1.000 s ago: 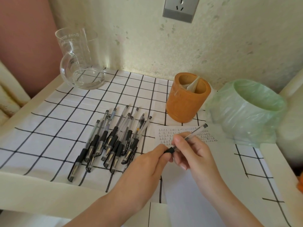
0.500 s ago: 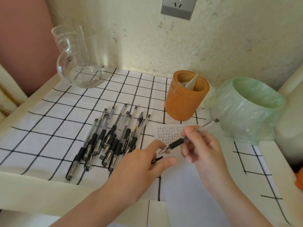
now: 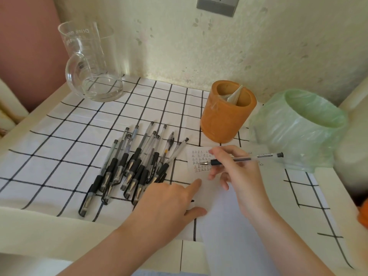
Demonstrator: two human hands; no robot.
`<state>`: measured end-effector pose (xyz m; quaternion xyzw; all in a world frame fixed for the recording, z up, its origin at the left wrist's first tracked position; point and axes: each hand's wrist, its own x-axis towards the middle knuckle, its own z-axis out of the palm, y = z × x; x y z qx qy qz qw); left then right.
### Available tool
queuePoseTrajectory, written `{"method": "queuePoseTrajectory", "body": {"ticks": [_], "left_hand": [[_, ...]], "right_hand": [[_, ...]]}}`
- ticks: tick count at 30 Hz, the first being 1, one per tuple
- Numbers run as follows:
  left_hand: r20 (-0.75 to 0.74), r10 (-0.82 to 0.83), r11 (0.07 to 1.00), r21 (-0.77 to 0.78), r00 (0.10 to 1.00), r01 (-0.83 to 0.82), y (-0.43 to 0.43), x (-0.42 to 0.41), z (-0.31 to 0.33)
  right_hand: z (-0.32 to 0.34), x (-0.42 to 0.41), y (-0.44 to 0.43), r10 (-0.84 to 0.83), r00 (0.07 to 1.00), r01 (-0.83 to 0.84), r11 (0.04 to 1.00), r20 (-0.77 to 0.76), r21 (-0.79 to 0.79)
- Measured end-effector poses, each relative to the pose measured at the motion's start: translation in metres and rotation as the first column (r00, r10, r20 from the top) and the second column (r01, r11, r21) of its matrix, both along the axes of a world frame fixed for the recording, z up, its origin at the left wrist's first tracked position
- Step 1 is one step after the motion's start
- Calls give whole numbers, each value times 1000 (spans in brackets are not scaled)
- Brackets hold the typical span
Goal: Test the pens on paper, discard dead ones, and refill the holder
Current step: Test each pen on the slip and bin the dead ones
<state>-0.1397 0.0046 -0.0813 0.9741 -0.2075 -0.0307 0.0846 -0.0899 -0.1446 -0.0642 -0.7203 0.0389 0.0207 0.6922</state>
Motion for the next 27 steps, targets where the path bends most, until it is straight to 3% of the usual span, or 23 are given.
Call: {"method": "queuePoseTrajectory", "body": {"ticks": [14,27], "left_hand": [[9,24,998,-52,1000,-24,-2,-5,-10],[2,60,998,-17,998,-60,-5,-6,-8]], "right_hand": [[-33,7,15,-84,965,153,950,249,-271],[-39,9,16,-53,953,150,938,297,-312]]}}
